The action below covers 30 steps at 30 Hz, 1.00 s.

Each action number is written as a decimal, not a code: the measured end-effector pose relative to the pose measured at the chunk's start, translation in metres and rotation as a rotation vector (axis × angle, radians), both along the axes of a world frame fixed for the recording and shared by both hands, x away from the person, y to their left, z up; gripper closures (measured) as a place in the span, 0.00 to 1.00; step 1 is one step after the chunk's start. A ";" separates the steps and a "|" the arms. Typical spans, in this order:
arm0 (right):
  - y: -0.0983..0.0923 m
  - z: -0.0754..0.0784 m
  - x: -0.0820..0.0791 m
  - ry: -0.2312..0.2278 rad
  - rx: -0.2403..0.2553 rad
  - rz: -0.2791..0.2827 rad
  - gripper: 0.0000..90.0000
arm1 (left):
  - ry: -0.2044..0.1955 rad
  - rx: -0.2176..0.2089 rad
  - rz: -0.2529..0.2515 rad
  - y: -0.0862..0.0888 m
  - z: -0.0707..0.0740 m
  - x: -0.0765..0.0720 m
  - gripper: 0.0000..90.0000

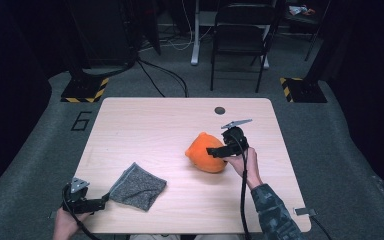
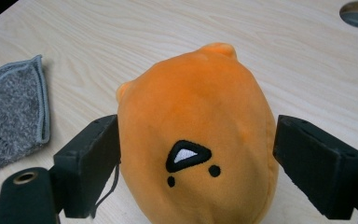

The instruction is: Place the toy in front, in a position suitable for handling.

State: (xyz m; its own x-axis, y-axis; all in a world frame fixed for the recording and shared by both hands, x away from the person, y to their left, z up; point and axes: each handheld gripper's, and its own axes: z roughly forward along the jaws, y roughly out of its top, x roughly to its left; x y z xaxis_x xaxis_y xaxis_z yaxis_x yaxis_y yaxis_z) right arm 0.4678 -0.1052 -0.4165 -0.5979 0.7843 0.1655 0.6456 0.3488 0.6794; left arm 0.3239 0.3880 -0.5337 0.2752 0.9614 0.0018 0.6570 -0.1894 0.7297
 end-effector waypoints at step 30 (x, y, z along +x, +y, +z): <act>0.003 -0.015 0.005 -0.046 -0.045 0.056 0.79 | 0.002 0.002 -0.003 0.000 0.000 0.000 0.00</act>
State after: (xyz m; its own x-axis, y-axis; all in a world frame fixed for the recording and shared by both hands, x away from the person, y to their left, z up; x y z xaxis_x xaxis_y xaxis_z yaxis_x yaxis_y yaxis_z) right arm 0.4731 -0.1027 -0.4314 -0.6470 0.7556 0.1024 0.5930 0.4142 0.6905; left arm 0.3242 0.3883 -0.5336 0.2784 0.9605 0.0030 0.6577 -0.1930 0.7281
